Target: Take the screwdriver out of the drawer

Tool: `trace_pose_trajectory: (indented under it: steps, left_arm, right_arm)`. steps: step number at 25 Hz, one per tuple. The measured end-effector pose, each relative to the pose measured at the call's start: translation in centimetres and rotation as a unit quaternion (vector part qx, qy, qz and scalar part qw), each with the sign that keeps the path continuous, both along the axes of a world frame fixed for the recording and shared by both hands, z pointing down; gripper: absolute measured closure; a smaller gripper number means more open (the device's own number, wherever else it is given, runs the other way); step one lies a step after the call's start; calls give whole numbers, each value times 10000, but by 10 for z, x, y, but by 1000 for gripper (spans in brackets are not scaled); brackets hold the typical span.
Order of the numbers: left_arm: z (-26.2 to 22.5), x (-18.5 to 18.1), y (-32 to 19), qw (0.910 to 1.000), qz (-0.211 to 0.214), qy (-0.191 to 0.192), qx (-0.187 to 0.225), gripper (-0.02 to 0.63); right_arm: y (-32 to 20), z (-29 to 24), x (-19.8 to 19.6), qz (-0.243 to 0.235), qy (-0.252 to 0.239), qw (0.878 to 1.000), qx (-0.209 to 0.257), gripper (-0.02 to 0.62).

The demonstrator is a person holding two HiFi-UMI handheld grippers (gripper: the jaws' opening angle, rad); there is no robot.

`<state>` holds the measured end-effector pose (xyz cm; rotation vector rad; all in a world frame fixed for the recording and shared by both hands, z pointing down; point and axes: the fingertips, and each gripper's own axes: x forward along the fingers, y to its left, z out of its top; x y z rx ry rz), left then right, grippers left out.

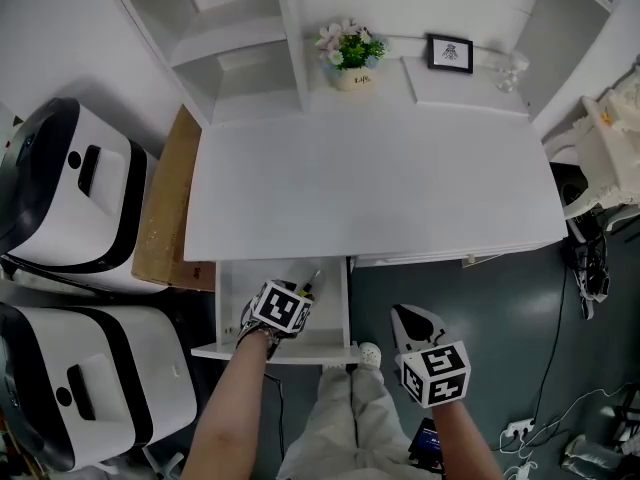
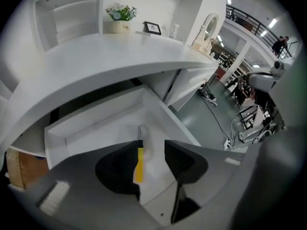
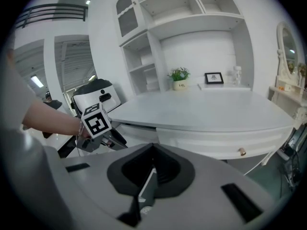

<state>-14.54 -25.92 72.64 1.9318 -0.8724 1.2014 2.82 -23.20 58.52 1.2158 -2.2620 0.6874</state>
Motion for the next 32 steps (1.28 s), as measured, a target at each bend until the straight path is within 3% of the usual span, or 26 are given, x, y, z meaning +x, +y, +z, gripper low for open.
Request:
trace_pose_trajectory:
  steps: [7, 18, 24, 29, 32]
  left_arm:
    - [64, -6, 13, 9979, 104, -324, -545, 425]
    - [108, -1, 15, 9955, 279, -599, -677, 426]
    - [124, -7, 17, 9936, 199, -929, -618, 466]
    - [125, -8, 18, 9940, 162, -877, -628, 477]
    - [125, -9, 17, 9942, 33, -812, -700, 526]
  right_arm:
    - [-4, 18, -4, -109, 93, 9998, -160, 589]
    - [6, 39, -9, -88, 191, 9991, -356, 589]
    - [8, 43, -5, -136, 289, 9987, -390, 589]
    - [9, 48, -5, -134, 276, 9986, -422, 589]
    - [10, 50, -8, -154, 253, 9987, -426, 589]
